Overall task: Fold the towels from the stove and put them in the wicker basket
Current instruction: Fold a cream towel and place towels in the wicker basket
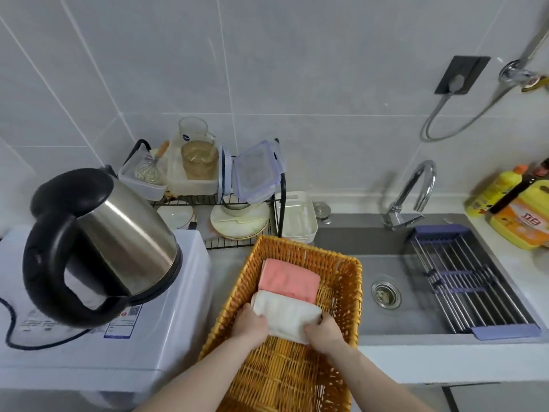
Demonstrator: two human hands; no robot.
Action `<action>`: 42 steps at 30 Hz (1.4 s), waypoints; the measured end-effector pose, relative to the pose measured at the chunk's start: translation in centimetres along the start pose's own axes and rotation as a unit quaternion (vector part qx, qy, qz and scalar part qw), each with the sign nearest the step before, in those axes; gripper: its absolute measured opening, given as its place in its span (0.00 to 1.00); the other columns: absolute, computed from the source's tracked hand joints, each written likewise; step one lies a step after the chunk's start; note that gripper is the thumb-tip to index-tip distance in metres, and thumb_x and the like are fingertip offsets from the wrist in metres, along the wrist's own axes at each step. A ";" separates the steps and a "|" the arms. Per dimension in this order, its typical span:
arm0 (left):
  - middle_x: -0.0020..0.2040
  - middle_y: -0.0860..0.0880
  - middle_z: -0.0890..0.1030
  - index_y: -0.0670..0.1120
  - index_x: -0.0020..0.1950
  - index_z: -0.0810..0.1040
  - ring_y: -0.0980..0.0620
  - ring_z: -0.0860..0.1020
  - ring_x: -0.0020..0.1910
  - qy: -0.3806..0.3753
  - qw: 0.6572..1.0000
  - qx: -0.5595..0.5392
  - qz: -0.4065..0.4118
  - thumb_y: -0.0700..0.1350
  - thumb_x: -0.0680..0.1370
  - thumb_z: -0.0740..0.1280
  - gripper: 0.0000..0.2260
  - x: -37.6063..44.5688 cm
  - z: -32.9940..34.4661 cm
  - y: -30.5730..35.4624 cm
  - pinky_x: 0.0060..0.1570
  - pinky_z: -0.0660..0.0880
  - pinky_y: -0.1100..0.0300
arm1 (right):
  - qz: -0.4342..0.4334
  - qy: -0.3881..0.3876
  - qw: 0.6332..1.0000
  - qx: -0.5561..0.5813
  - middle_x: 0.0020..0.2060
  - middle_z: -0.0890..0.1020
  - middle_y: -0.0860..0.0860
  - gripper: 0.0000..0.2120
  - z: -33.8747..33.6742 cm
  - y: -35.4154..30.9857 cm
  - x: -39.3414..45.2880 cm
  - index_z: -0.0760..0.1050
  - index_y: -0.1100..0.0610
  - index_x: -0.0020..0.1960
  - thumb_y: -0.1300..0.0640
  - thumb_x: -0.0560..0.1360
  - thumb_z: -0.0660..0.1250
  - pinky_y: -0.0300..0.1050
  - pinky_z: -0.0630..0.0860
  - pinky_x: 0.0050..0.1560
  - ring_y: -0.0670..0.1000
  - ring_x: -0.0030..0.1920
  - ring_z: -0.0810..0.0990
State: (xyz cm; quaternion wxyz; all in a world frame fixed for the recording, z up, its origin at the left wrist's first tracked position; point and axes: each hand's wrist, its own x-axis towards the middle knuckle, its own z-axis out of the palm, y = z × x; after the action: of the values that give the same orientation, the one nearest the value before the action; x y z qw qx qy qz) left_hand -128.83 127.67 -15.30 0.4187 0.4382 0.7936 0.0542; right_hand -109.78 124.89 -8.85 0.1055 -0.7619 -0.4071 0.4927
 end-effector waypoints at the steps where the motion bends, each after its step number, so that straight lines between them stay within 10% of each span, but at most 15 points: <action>1: 0.65 0.45 0.79 0.45 0.71 0.73 0.42 0.79 0.62 0.008 1.000 0.003 0.002 0.50 0.77 0.57 0.23 -1.9 -1.0 1.1 0.61 0.78 0.50 | -0.001 0.013 1.000 0.006 0.52 0.77 0.52 0.18 0.1 0.0 0.0 0.72 0.61 0.68 0.60 0.79 0.64 0.44 0.74 0.52 0.51 0.51 0.76; 9: 0.80 0.47 0.62 0.48 0.83 0.51 0.44 0.69 0.74 0.035 0.991 0.063 0.112 0.49 0.84 0.59 0.30 -5.1 -2.0 0.9 0.72 0.70 0.51 | -0.026 0.034 0.999 0.023 0.53 0.83 0.50 0.26 0.6 1.0 0.0 0.71 0.56 0.72 0.55 0.75 0.68 0.43 0.80 0.44 0.51 0.47 0.83; 13: 0.82 0.46 0.55 0.46 0.84 0.41 0.45 0.78 0.65 0.056 0.964 0.194 0.174 0.44 0.82 0.63 0.38 -5.3 -2.8 0.2 0.55 0.79 0.53 | -0.022 0.047 0.998 -0.023 0.57 0.81 0.52 0.26 0.9 0.8 0.0 0.72 0.57 0.71 0.50 0.76 0.68 0.48 0.81 0.52 0.53 0.53 0.82; 17: 0.81 0.50 0.47 0.48 0.82 0.50 0.48 0.80 0.51 0.073 0.925 0.270 0.258 0.38 0.77 0.65 0.38 -6.7 -3.8 0.9 0.44 0.80 0.54 | -0.032 0.058 0.997 -0.044 0.59 0.81 0.53 0.27 0.8 0.4 -0.8 0.70 0.58 0.71 0.48 0.76 0.68 0.50 0.80 0.56 0.55 0.56 0.81; 22: 0.79 0.50 0.55 0.52 0.77 0.63 0.45 0.60 0.75 0.059 0.889 0.297 0.344 0.36 0.77 0.62 0.29 -7.5 -3.9 1.4 0.70 0.68 0.49 | -0.080 0.052 0.992 -0.079 0.73 0.67 0.59 0.41 1.4 0.7 -1.9 0.47 0.58 0.81 0.50 0.77 0.68 0.52 0.71 0.70 0.60 0.70 0.72; 26: 0.75 0.52 0.63 0.52 0.76 0.66 0.48 0.60 0.75 -0.007 0.909 0.268 0.320 0.37 0.77 0.61 0.27 -7.4 -3.5 0.8 0.70 0.69 0.51 | -0.102 0.027 0.987 -0.118 0.74 0.63 0.61 0.44 1.6 0.4 -2.9 0.40 0.56 0.81 0.50 0.78 0.67 0.52 0.68 0.72 0.61 0.70 0.71; 34: 0.76 0.56 0.64 0.54 0.75 0.70 0.52 0.60 0.75 0.021 0.909 0.203 0.362 0.43 0.80 0.62 0.22 -9.3 -5.3 1.3 0.75 0.64 0.57 | -0.197 0.096 0.972 -0.079 0.78 0.59 0.49 0.38 -1.6 0.4 -6.9 0.51 0.53 0.81 0.45 0.79 0.66 0.46 0.64 0.74 0.51 0.76 0.64; 42: 0.75 0.61 0.64 0.61 0.70 0.73 0.57 0.60 0.74 -0.002 0.887 0.183 0.424 0.47 0.81 0.63 0.18 -15.5 -5.3 4.6 0.77 0.58 0.55 | -0.201 0.184 0.961 0.049 0.69 0.67 0.41 0.30 -7.0 4.7 -13.2 0.60 0.44 0.76 0.45 0.78 0.68 0.46 0.77 0.62 0.42 0.61 0.75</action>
State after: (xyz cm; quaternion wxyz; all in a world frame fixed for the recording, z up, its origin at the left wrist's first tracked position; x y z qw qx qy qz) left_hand -125.45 120.48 -0.26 0.2697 0.8020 0.5270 0.0795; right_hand -103.87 113.98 0.74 0.3125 -0.7358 -0.5010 0.3317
